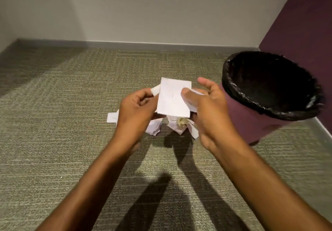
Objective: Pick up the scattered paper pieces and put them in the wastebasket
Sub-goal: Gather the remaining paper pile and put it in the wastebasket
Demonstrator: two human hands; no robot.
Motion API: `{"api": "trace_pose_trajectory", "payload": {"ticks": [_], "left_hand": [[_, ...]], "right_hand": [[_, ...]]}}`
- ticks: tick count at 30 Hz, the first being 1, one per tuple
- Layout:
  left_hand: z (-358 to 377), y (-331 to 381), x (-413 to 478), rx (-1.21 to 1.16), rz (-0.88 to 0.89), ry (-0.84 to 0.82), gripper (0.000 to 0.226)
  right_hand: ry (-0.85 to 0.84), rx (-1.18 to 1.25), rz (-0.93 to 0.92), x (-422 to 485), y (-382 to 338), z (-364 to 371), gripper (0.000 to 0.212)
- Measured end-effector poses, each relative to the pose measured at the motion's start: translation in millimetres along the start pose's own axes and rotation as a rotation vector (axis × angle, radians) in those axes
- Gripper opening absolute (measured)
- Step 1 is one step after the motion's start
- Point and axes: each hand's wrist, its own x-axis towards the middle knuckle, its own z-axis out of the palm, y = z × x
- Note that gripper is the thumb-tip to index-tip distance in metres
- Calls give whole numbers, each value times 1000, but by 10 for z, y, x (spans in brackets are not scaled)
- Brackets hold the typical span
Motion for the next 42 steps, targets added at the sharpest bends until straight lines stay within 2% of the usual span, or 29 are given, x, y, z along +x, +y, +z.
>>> {"api": "trace_pose_trajectory", "payload": {"ticks": [4,8,11,15,17,20,23,29,32,34,39,42], "left_hand": [[733,478,134,-133,-33,-171,2],[1477,615,375,-101,-72,-291,17],[1886,541,579,-52,-131,-297,20],[2184,483,718,-53,-232,-328,14],[2239,467,745,-27,-296,-384,31],[2269,425,772,16,-363,-428,55],[2231,438,746,10,-369,-413,52],[1894,511,778,-84,-240,-417,42],[1410,441,890,-36,-131,-299,38],[978,292,997,80,-92,-172,35],[-254,-328,1254,587,-16,225,21],[-931,-747,1331,700,-107,235,39]], "right_hand": [[113,108,-109,132,-743,-328,48],[195,233,-126,277,-1176,-709,11],[222,300,-67,328,-1312,-946,15],[249,267,33,328,-1313,-1176,11],[281,226,61,333,-1282,-1262,9],[280,180,77,359,-1251,-1392,16],[281,143,57,349,-1224,-1463,18],[309,164,-125,296,-1154,-1463,50],[234,183,-216,176,-1086,-1335,40],[143,173,-253,85,-1026,-1200,35],[-53,111,-322,-26,-668,-846,27],[-118,72,-251,23,-318,-723,24]]}}
